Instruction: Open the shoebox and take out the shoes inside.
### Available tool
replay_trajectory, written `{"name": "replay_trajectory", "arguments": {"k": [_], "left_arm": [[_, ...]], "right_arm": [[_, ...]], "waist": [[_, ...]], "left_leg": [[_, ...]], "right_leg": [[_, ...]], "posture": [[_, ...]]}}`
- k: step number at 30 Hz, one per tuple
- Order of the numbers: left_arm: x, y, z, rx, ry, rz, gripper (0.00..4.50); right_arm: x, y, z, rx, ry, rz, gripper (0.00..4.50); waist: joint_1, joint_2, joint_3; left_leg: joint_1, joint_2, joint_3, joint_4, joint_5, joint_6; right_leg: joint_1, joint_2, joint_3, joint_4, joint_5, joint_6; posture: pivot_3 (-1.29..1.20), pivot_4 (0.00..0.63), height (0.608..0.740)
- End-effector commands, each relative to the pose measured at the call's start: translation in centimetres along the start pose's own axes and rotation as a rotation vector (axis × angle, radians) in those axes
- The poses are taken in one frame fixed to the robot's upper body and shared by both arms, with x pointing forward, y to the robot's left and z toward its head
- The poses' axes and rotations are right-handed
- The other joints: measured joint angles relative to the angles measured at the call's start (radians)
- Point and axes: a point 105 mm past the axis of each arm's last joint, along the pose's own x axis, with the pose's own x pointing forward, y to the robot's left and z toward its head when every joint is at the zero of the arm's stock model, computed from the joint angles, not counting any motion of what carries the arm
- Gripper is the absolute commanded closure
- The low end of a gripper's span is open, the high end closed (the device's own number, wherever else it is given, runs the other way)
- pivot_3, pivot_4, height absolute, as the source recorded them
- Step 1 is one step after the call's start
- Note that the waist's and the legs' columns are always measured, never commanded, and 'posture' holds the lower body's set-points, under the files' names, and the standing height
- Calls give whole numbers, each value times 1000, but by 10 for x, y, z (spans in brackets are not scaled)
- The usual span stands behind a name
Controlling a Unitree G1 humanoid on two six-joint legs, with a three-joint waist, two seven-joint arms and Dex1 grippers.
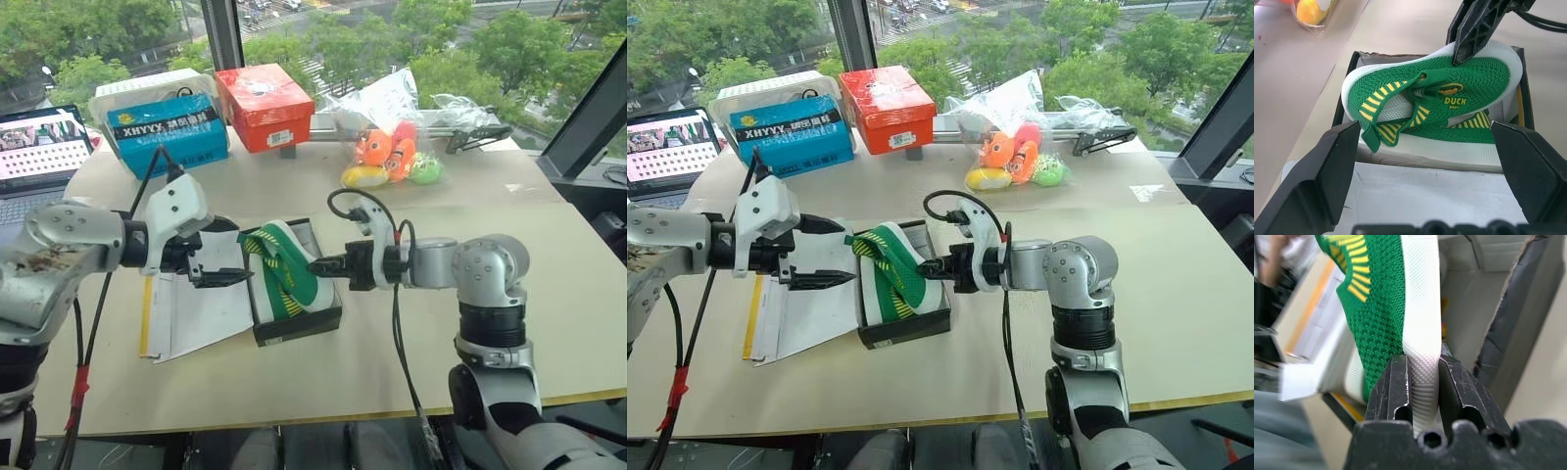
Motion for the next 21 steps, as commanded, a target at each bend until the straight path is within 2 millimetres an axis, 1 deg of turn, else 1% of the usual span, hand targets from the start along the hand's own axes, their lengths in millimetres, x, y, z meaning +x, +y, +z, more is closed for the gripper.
{"name": "replay_trajectory", "arguments": {"k": [1, 3, 5, 9, 11, 12, 13, 14, 15, 16, 18, 19, 21], "left_arm": [[-5, 3, 7, 47, -8, 23, 0], [-5, 3, 6, 49, -7, 22, 0], [-4, 5, 6, 60, -6, 31, 0], [-2, 6, 10, 72, -24, 24, 0], [-2, 7, 12, 75, -31, 21, 0], [-2, 7, 12, 76, -33, 20, 0], [-2, 7, 13, 75, -40, 14, 0], [-1, 6, 14, 74, -48, 8, 0], [-1, 6, 16, 72, -58, 1, 0], [0, 4, 21, 58, -91, -17, 0], [1, 2, 31, 34, -147, -44, 0], [1, 0, 37, 28, -175, -65, 0], [1, -2, 43, 24, -201, -86, 0]], "right_arm": [[-15, 21, 31, -61, -120, 84, 4024], [-21, 32, 41, -66, -156, 142, 4024], [-25, 38, 48, -70, -187, 177, 4024], [-39, 39, 61, -70, -246, 191, 4024], [-67, 21, 76, -62, -317, 94, 4024], [-77, 14, 81, -56, -344, 60, 4024], [-93, 1, 88, -32, -384, 0, 4024], [-104, -12, 90, -15, -403, -60, 4024], [-113, -22, 88, -4, -407, -116, 4024], [-117, -30, 83, 0, -391, -155, 4024], [-118, -38, 71, 3, -359, -177, 4024], [-119, -55, 62, 45, -349, -229, 4024], [-122, -78, 50, 107, -345, -301, 4024]], "waist": [[2, 0, 0], [1, 0, 0], [0, 0, 0], [2, 0, 0], [6, 0, 0], [9, 0, 0], [13, 0, 0], [16, 0, 0], [18, 0, 0], [18, 0, 0], [15, 0, 0], [12, 0, 0], [-1, 0, 0]], "left_leg": [[0, 0, 0, 0, 0, 0], [0, 0, 0, 0, 0, 0], [0, 0, 0, 0, 0, 0], [0, 0, -1, 0, 0, 0], [0, 0, -1, 0, 0, 0], [-1, -1, 0, 1, 0, 0], [-1, -2, 0, 1, 0, 0], [-2, -2, 1, 1, 0, 0], [-2, -2, 1, 1, 0, 0], [-2, -2, 1, 1, 0, 0], [-2, -1, 2, 1, 0, 1], [-2, -1, 3, 1, 0, 1], [-1, 0, 4, 1, 0, 1]], "right_leg": [[0, 0, 0, 0, 0, 0], [0, 0, 0, 0, 0, 0], [0, 0, 0, 0, 0, 0], [0, 0, 0, 0, 0, 0], [0, 0, 0, 0, 0, 0], [0, -1, -1, 0, 0, 0], [0, -1, -1, 0, 0, 0], [0, -1, -1, 0, 0, 1], [0, -2, -1, -1, 0, 1], [0, -2, -2, -1, 0, 1], [1, -1, -1, -1, 0, 1], [1, -1, -2, -1, 0, 1], [2, -1, -1, -1, 0, 1]], "posture": [[0, 150, 740], [0, 150, 740], [0, 150, 740], [0, 150, 740], [0, 150, 740], [0, 150, 740], [0, 150, 740], [0, 150, 740], [0, 150, 740], [0, 150, 740], [0, 150, 740], [0, 150, 740], [0, 150, 740]]}}
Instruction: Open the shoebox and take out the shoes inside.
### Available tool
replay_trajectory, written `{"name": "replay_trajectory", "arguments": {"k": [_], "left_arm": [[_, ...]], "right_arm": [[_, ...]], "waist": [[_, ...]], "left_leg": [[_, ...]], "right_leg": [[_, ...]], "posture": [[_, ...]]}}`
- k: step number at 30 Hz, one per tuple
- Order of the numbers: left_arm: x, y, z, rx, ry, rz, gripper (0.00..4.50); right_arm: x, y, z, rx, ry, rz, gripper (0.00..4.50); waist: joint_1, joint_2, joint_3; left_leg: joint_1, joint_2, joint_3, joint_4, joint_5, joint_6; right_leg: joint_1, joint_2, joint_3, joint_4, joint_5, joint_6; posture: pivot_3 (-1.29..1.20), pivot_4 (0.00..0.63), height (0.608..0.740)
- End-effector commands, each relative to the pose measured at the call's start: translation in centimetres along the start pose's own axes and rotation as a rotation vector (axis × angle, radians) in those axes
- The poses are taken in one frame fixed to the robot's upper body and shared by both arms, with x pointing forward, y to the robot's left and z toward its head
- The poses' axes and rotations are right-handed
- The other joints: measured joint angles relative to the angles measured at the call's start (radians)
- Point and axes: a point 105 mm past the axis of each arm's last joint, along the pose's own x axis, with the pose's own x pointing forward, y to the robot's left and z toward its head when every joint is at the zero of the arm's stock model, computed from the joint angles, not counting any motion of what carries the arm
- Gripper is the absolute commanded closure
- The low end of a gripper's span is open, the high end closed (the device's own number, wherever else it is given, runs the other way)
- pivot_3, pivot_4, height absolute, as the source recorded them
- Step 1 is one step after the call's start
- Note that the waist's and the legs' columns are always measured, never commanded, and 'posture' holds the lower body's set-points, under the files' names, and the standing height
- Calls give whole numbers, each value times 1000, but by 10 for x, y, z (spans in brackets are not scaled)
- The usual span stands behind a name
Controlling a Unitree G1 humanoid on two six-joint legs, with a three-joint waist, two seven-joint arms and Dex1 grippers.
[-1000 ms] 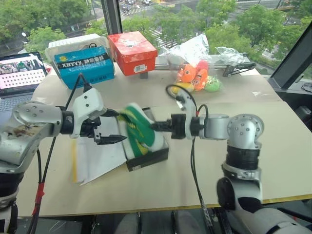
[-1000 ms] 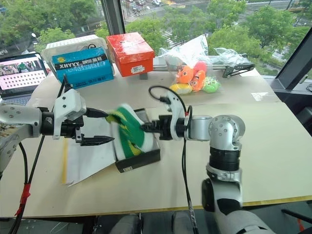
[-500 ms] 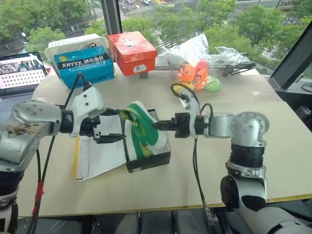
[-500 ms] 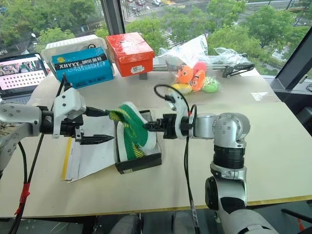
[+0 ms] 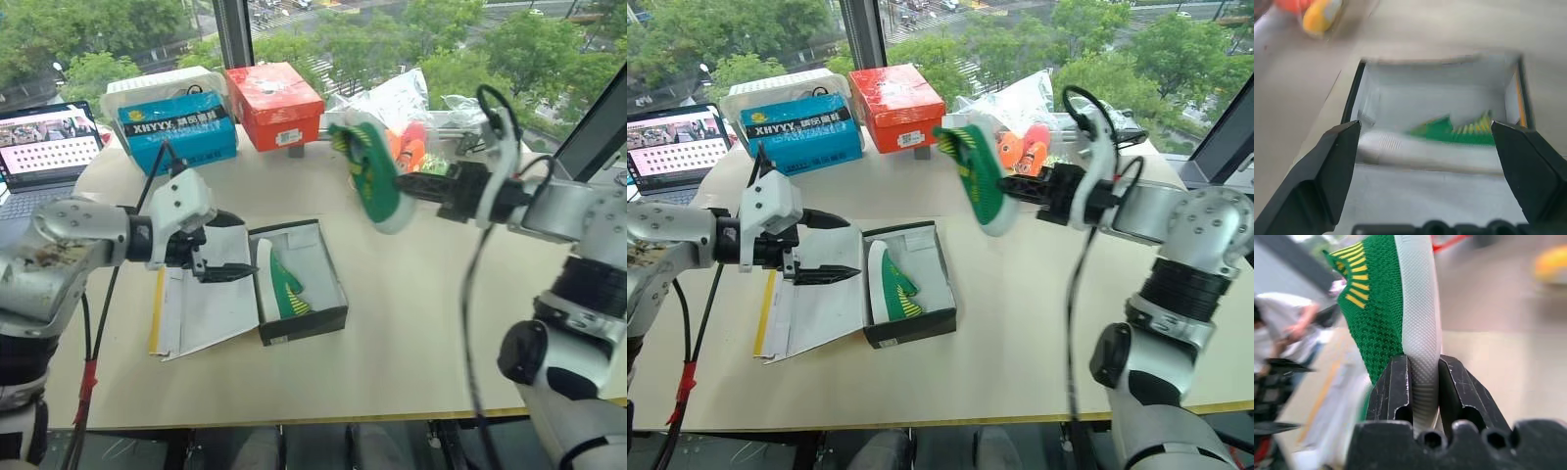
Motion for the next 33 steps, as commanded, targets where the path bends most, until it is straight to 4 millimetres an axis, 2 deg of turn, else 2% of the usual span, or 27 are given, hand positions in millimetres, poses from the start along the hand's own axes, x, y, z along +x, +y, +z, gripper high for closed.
{"name": "replay_trajectory", "arguments": {"k": [1, 4, 9, 12, 15, 17, 20, 23, 24, 25, 26, 28, 30, 33], "left_arm": [[-5, -2, 22, 30, -71, -21, 0], [-6, -1, 26, 30, -79, -27, 0], [-6, -1, 27, 31, -81, -31, 0], [-7, -1, 25, 31, -73, -28, 0], [-9, 0, 23, 29, -66, -24, 0], [-9, 0, 22, 30, -61, -24, 0], [-9, 0, 21, 30, -55, -22, 0], [-11, -1, 20, 28, -52, -18, 0], [-11, -1, 20, 28, -51, -17, 0], [-12, -1, 19, 28, -49, -16, 0], [-12, -1, 19, 28, -46, -14, 0], [-13, 0, 18, 28, -39, -5, 0], [-17, 1, 15, 30, -20, 4, 0], [-32, 14, 3, 53, 61, 78, 0]], "right_arm": [[-2, -32, -11, 63, -18, -87, 4024], [-8, -69, -30, 178, -22, -162, 4024], [-20, -119, -54, 176, 15, -371, 4024], [-32, -137, -54, 80, 35, -481, 4024], [-53, -158, -44, -46, 34, -613, 4024], [-59, -163, -41, -91, 43, -637, 3152], [-64, -164, -32, -168, 42, -661, 2244], [-75, -165, -10, -283, 13, -735, 1168], [-78, -164, -4, -317, 10, -754, 953], [-81, -165, 1, -362, 13, -784, 472], [-83, -164, 6, -409, 13, -811, 198], [-77, -154, 21, -453, -27, -819, 67], [-48, -118, 27, -403, -67, -658, 67], [-12, -51, 19, -331, -33, -343, 67]], "waist": [[-12, 0, 0], [-17, 1, 0], [-20, 0, 0], [-18, 0, 0], [-8, 1, 0], [7, 1, 0], [17, 1, 1], [7, 1, 1], [2, 1, 1], [-2, 2, 1], [-6, 2, 1], [-13, 2, 1], [-17, 2, 1], [-36, 2, 1]], "left_leg": [[1, 0, 2, 0, 0, 0], [1, 1, 6, 1, 0, 0], [2, 1, 8, 1, 0, 0], [4, 1, 9, 2, 0, 0], [9, 0, 9, 2, 0, 0], [13, 0, 9, 2, 0, 1], [12, -1, 9, 5, 1, 2], [11, 0, 9, 5, 1, 2], [10, 0, 9, 4, 1, 2], [10, 0, 9, 4, 1, 2], [10, 0, 10, 3, 1, 2], [10, 1, 11, 3, 1, 2], [11, 1, 12, 3, 0, 2], [12, 3, 12, 2, 0, 2]], "right_leg": [[0, 0, 2, 0, 0, 0], [-1, 0, 4, 1, 0, 0], [0, 0, 5, 1, 1, 1], [2, 0, 6, 1, 1, 2], [10, 0, 6, -1, 1, 3], [15, 0, 5, -4, 2, 5], [16, -1, 5, -6, 3, 7], [14, -1, 5, -5, 3, 7], [13, -1, 5, -5, 3, 7], [13, -1, 5, -5, 3, 6], [12, -1, 6, -5, 3, 6], [12, -1, 7, -5, 3, 6], [12, 0, 8, -5, 3, 6], [12, 1, 10, -4, 4, 6]], "posture": [[0, 150, 740], [0, 150, 740], [0, 150, 740], [0, 150, 740], [0, 150, 740], [0, 150, 740], [0, 150, 740], [0, 150, 740], [0, 150, 740], [0, 150, 740], [0, 150, 740], [0, 150, 740], [0, 150, 740], [0, 150, 740]]}}
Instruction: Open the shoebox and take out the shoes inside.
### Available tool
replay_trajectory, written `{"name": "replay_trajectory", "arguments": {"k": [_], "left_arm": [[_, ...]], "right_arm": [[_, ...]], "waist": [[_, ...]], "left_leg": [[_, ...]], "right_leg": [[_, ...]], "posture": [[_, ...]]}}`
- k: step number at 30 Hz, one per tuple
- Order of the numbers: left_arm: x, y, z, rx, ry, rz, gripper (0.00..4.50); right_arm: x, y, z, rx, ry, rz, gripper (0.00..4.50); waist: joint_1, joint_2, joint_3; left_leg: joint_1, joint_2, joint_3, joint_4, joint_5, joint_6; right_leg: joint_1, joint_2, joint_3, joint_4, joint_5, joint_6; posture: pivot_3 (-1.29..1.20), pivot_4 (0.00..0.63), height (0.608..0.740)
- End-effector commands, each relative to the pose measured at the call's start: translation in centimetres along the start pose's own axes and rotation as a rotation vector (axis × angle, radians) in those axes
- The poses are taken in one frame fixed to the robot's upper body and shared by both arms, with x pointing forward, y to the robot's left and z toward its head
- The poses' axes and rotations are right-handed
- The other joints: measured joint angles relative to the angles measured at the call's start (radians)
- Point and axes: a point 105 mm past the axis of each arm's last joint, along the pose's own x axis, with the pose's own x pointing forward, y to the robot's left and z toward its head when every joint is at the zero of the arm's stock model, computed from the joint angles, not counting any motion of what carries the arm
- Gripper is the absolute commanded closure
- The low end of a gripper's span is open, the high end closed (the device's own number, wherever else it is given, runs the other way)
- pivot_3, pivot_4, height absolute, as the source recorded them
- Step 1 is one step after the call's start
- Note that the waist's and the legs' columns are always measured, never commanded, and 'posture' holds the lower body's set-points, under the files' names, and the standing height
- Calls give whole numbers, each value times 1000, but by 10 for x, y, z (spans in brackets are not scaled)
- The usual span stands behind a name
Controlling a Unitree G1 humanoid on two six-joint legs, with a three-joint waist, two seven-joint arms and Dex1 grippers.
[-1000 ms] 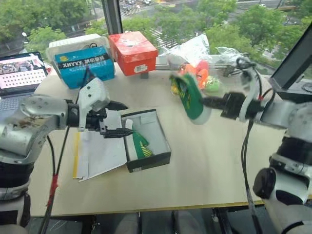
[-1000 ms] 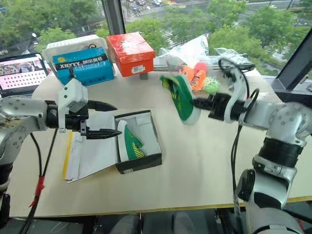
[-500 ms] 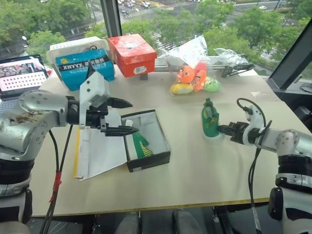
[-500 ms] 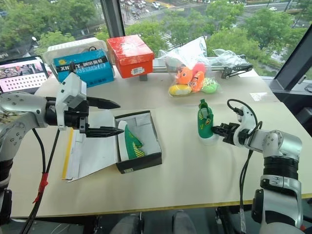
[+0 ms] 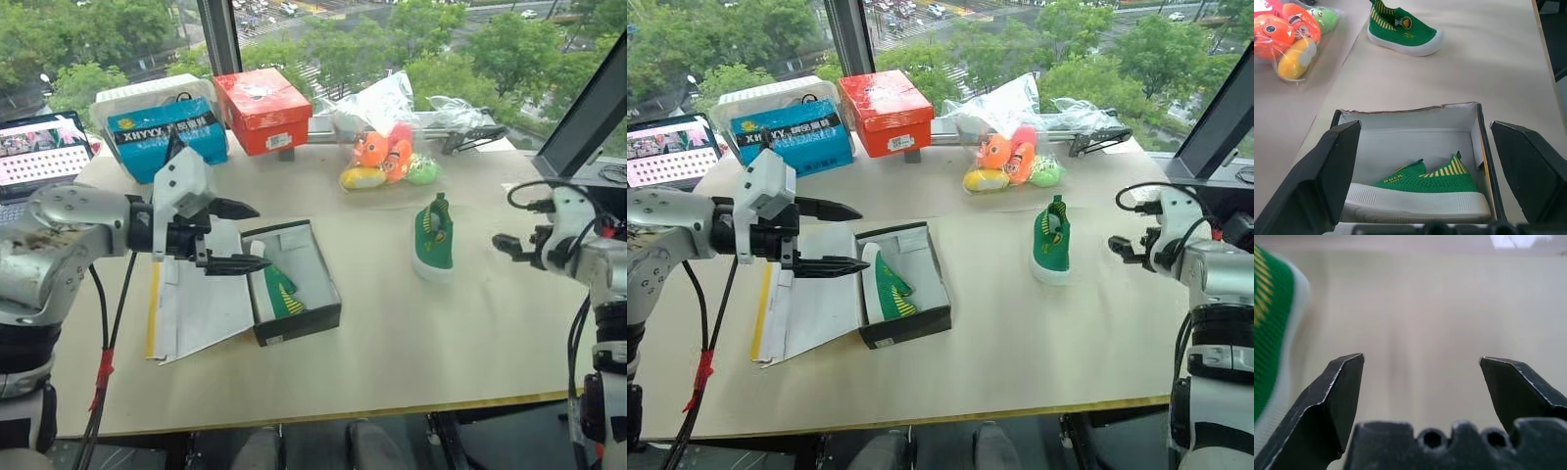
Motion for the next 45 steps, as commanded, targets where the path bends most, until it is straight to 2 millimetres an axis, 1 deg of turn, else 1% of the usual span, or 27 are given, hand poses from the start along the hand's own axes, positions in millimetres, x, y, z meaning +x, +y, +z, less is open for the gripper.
{"name": "replay_trajectory", "arguments": {"k": [1, 2, 4, 6, 8, 10, 12, 13, 16, 18, 21, 26, 30, 33, 36, 41, 45], "left_arm": [[-29, 22, -7, 59, 79, 140, 0], [-36, 29, -14, 55, 111, 179, 0], [-43, 32, -26, 69, 171, 192, 0], [-43, 30, -28, 47, 144, 186, 0], [-41, 28, -33, 34, 141, 183, 0], [-41, 26, -38, 32, 155, 184, 0], [-41, 27, -39, 32, 153, 195, 0], [-40, 27, -39, 33, 151, 198, 0], [-41, 25, -39, 32, 148, 201, 0], [-40, 23, -40, 31, 148, 205, 0], [-38, 20, -42, 31, 150, 212, 0], [-40, 18, -43, 31, 158, 243, 0], [-42, 15, -39, 33, 160, 259, 0], [-44, 15, -37, 36, 162, 275, 0], [-44, 13, -34, 37, 160, 288, 0], [-45, 6, -29, 21, 160, 281, 0], [-45, -10, -28, -26, 169, 213, 0]], "right_arm": [[-31, 102, 47, 52, -75, 440, 67], [-41, 123, 53, 65, -75, 537, 67], [-55, 156, 57, 77, -46, 680, 67], [-65, 188, 55, 61, -17, 802, 67], [-72, 229, 48, 71, 10, 959, 67], [-74, 257, 39, 99, 52, 1058, 67], [-74, 275, 28, 122, 101, 1117, 67], [-75, 279, 25, 129, 115, 1131, 67], [-69, 293, -2, 80, 216, 1111, 67], [-67, 297, -12, 67, 259, 1104, 67], [-64, 301, -19, 64, 301, 1107, 67], [-57, 304, -24, 47, 344, 1080, 67], [-58, 310, -26, 14, 360, 1091, 67], [-56, 317, -34, -20, 379, 1094, 67], [-50, 322, -43, -43, 399, 1076, 67], [-36, 327, -56, -109, 404, 1035, 67], [-26, 329, -62, -139, 401, 1016, 67]], "waist": [[-9, 0, 0], [-6, 0, 0], [1, 1, 1], [8, 1, 1], [21, 0, 0], [26, 0, 0], [32, 0, 0], [35, 0, 0], [37, 0, 0], [30, 0, 0], [22, 0, 0], [8, 0, 0], [5, 0, 0], [5, -1, 0], [4, -1, -1], [4, -1, -1], [3, -1, -1]], "left_leg": [[1, 1, 0, -1, 0, 0], [1, 2, 0, -1, 0, 0], [2, 1, 0, -1, 0, 0], [2, 1, 0, -1, 0, 0], [1, 0, -1, -1, 0, 1], [0, 0, -2, -1, -1, 1], [-2, -1, -4, -1, -1, 1], [-3, -1, -5, -1, -1, 1], [-9, -3, -8, 1, -1, 1], [-10, -3, -8, 0, -1, 1], [-10, -2, -6, 0, -1, 1], [-8, -2, -4, 0, -1, 1], [-8, -2, -3, 0, -1, 1], [-8, -2, -3, 0, -1, 1], [-8, -2, -3, 0, -1, 1], [-5, -2, -3, 0, -1, 1], [-3, -1, -3, 0, -1, 1]], "right_leg": [[0, 2, 2, 1, 0, 0], [0, 3, 3, 1, 0, 0], [-1, 3, 3, 2, 0, -1], [-1, 2, 3, 2, 0, 0], [-1, 0, 2, 1, 0, 0], [-1, 0, 2, 0, 0, 0], [-5, -1, 2, 1, 0, 0], [-7, -2, 2, 3, 0, 0], [-13, -3, 2, 5, 1, 0], [-14, -3, 2, 5, 1, 0], [-17, -2, 3, 5, 2, 0], [-16, -1, 4, 5, 2, 0], [-16, -1, 5, 5, 2, 0], [-16, -1, 5, 5, 2, 0], [-16, -1, 5, 5, 2, 0], [-14, -1, 5, 5, 2, 0], [-12, -1, 5, 5, 2, 0]], "posture": [[0, 150, 740], [0, 150, 740], [0, 150, 740], [0, 150, 740], [0, 150, 740], [0, 150, 740], [0, 150, 740], [0, 150, 740], [0, 150, 740], [0, 150, 740], [0, 150, 740], [0, 150, 740], [0, 150, 740], [0, 150, 740], [0, 150, 740], [0, 150, 740], [0, 150, 740]]}}
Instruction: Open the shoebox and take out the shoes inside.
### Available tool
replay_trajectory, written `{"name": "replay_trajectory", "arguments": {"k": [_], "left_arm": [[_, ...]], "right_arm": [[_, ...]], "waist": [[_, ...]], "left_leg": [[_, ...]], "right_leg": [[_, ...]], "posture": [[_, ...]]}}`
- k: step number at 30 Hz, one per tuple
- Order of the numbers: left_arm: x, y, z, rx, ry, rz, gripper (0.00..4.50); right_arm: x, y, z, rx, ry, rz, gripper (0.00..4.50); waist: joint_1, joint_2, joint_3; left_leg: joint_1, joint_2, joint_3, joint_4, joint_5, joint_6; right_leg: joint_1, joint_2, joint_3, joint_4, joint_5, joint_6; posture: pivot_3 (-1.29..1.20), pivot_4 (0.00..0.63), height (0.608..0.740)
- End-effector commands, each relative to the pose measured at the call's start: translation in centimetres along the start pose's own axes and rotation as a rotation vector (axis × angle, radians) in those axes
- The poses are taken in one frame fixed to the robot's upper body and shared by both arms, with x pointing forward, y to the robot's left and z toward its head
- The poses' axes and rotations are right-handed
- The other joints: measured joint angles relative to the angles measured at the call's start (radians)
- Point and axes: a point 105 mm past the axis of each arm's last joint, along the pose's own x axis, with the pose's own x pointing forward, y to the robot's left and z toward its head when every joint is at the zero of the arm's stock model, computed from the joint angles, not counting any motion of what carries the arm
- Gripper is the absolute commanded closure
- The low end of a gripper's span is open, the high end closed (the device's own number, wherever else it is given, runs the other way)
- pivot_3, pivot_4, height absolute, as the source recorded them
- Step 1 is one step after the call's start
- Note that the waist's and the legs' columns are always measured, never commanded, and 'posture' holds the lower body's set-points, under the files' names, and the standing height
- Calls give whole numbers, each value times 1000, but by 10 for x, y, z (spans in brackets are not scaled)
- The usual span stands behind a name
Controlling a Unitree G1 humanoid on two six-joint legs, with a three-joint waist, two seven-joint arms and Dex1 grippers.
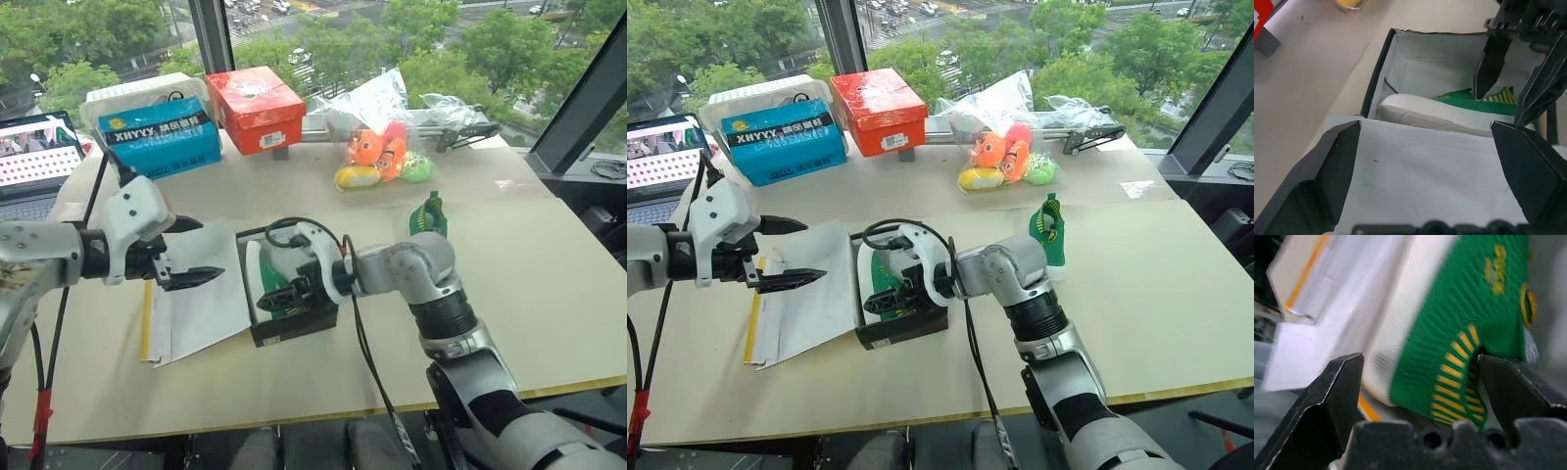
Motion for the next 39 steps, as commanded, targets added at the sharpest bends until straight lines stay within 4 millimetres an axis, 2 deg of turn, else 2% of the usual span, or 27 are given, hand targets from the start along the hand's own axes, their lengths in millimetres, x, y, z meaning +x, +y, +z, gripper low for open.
{"name": "replay_trajectory", "arguments": {"k": [1, 5, 6, 8, 15, 18, 19, 21, 30, 39], "left_arm": [[-10, -10, 12, 18, -15, -27, 0], [-12, -10, 14, 2, -25, -21, 0], [-12, -9, 14, 1, -28, -19, 0], [-12, -8, 14, 1, -28, -16, 0], [-11, -5, 13, 7, -32, -9, 0], [-11, -3, 12, 9, -33, -7, 0], [-11, -3, 12, 10, -34, -5, 0], [-10, -2, 12, 12, -35, -5, 0], [-9, 0, 10, 17, -39, -10, 0], [-5, 5, 10, 37, -46, -14, 0]], "right_arm": [[7, -11, -7, -14, 30, -40, 67], [8, -10, -4, -9, 18, -22, 67], [8, -10, -3, -4, 13, -16, 454], [7, -8, -1, 10, 3, 1, 740], [3, -1, 8, 100, -45, 73, 3112], [2, -2, 10, 114, -55, 75, 3942], [1, -2, 12, 120, -60, 75, 4365], [0, -2, 14, 127, -68, 76, 4437], [-31, 18, 59, 173, -239, 222, 4437], [-48, 29, 77, 247, -342, 349, 4437]], "waist": [[-1, 0, 0], [0, 0, 0], [0, 0, 0], [-1, 0, 0], [1, 0, 0], [5, 0, 0], [5, 0, 0], [5, 0, 0], [3, 0, 0], [0, 0, 0]], "left_leg": [[1, 0, 0, 0, 0, 0], [2, 1, 0, 0, 0, 0], [3, 1, 0, 0, 0, 0], [4, 1, 0, 0, 0, 0], [9, 1, 1, -1, 0, 0], [9, 1, 0, -1, 0, 0], [9, 1, 0, -1, 0, 0], [9, 1, 0, -1, 0, 0], [7, 1, 0, -1, 0, 0], [6, 1, 0, -3, 0, 0]], "right_leg": [[0, 0, 0, 0, 0, 0], [1, 1, 0, 0, 1, -1], [2, 1, 0, 0, 1, -1], [4, 1, 0, 0, 1, -1], [9, 1, 0, -1, 1, -1], [9, 1, 0, -1, 1, -1], [9, 1, 0, -1, 1, -1], [9, 1, 0, -2, 1, -1], [8, 1, 0, -2, 1, -1], [6, 1, 0, -2, 1, -1]], "posture": [[0, 150, 740], [0, 150, 740], [0, 150, 740], [0, 150, 740], [0, 150, 740], [0, 150, 740], [0, 150, 740], [0, 150, 740], [0, 150, 740], [0, 150, 740]]}}
